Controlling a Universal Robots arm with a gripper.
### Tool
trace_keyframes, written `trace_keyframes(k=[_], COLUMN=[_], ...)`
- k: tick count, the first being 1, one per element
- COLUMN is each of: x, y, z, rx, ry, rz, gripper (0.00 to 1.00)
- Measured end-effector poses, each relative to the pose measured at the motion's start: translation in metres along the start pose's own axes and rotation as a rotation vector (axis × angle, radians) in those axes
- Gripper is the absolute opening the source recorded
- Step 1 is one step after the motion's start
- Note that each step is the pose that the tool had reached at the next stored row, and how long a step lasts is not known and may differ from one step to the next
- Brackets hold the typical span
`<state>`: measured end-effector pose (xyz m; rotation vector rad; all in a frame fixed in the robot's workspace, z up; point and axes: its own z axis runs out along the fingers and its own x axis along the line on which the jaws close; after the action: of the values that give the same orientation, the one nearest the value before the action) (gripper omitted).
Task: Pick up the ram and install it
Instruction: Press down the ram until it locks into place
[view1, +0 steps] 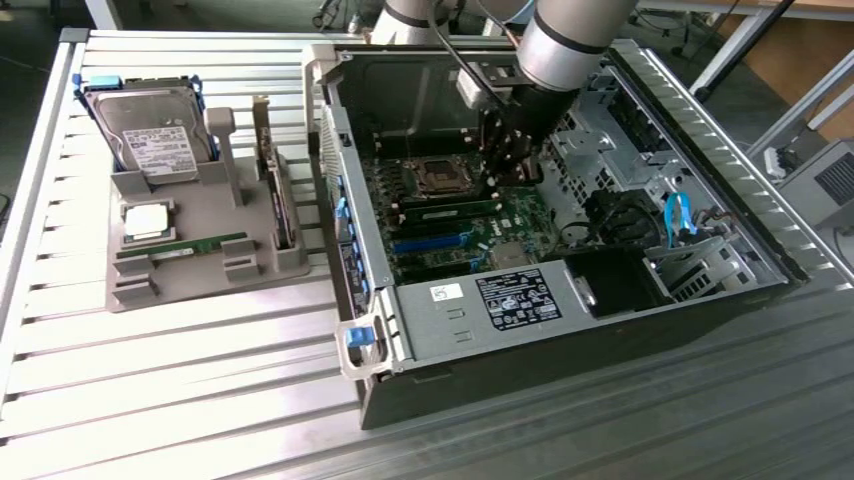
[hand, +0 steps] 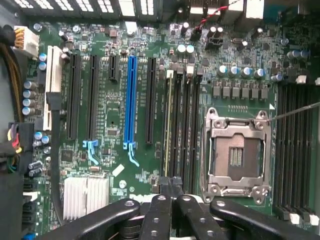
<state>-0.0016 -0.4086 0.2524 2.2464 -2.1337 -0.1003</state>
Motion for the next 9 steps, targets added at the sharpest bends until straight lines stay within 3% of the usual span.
trace_keyframes(k=[4, 9], x=[0.0, 0.0], y=[-0.0056, -0.0079], z=[-0.0062, -0.0324], rx=[-0.0028, -0.0043], ry=[-0.0002, -0.0003], rz=[0.0, 0.0], gripper=[0.09, 0.09])
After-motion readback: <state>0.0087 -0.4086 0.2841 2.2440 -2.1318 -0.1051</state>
